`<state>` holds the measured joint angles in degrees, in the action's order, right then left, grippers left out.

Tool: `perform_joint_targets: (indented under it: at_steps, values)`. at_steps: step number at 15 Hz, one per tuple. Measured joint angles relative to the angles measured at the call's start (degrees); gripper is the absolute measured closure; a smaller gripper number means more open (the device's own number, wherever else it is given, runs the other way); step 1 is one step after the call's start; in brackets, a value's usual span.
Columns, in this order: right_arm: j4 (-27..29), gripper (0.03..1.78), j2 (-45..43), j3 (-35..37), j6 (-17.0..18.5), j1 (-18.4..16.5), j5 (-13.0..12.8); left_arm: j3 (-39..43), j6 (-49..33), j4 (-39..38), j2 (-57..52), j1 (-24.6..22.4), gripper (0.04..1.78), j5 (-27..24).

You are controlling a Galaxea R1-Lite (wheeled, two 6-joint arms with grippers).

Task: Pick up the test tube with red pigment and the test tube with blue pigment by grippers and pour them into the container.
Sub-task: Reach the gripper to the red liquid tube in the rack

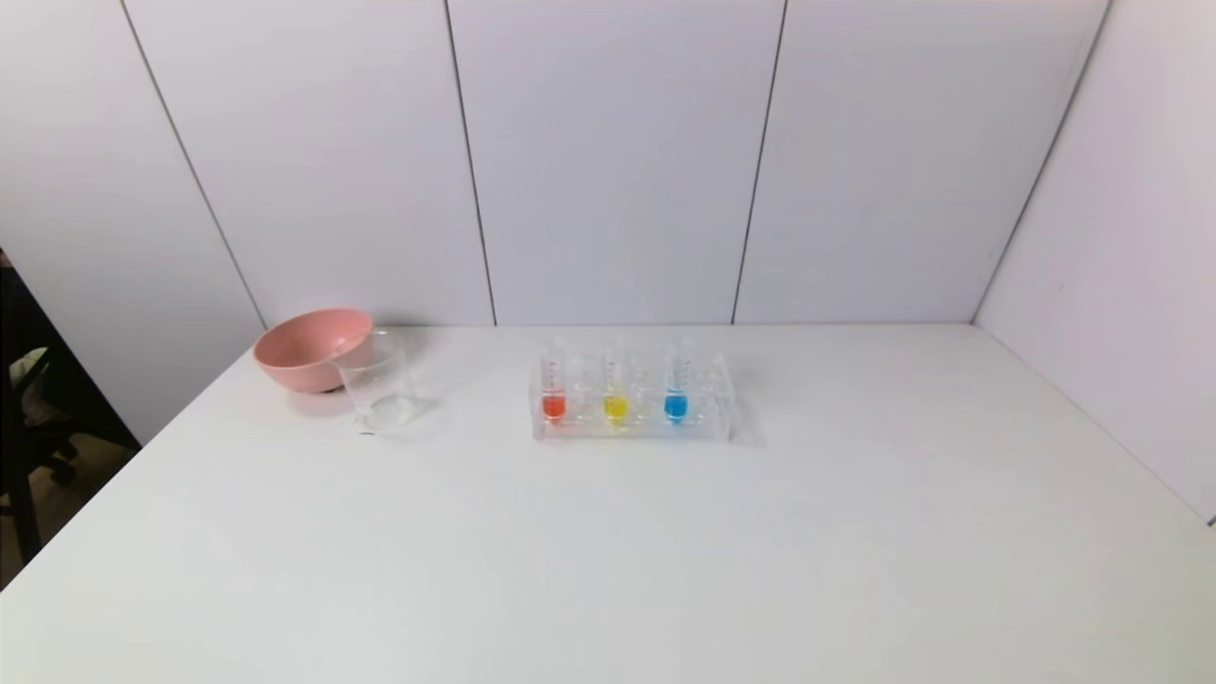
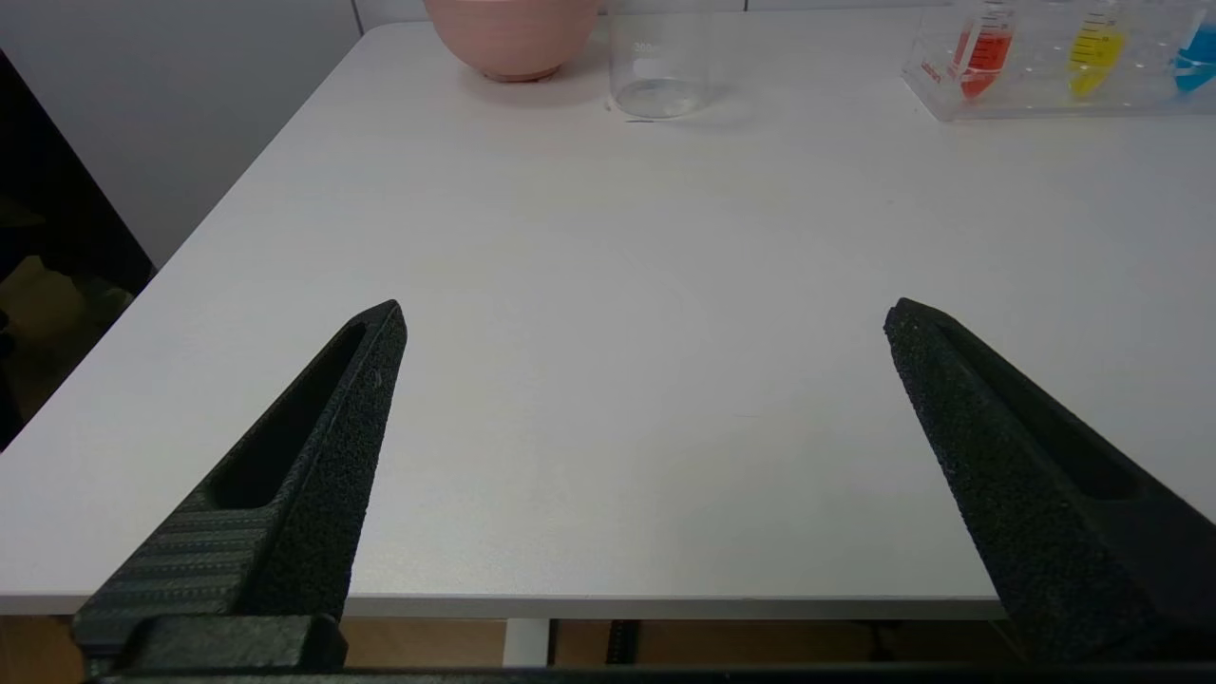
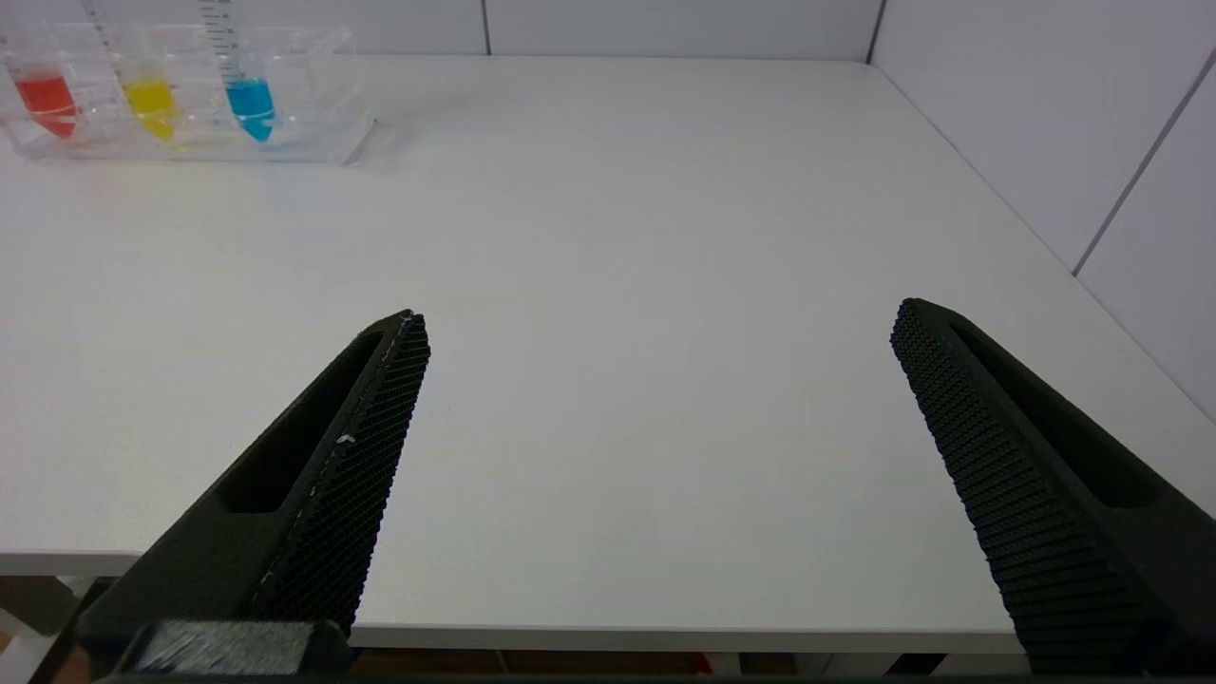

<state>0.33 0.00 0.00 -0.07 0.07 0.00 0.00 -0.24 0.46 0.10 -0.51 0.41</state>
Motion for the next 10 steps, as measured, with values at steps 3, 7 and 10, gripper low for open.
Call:
perform_joint_targets:
  at_steps: [3, 7, 10]
  values:
    - [0.02, 0.04, 0.0, 0.0, 0.0, 0.0, 0.0, 0.0, -0.06, 0.0, 0.0, 0.0, 0.06, 0.0]
    - [0.02, 0.04, 0.0, 0.0, 0.0, 0.0, 0.0, 0.0, -0.24, 0.0, 0.0, 0.0, 0.06, 0.0]
    - [0.0, 0.04, 0.0, 0.0, 0.0, 0.0, 0.0, 0.0, -0.28, -0.02, 0.0, 0.0, 0.06, 0.02]
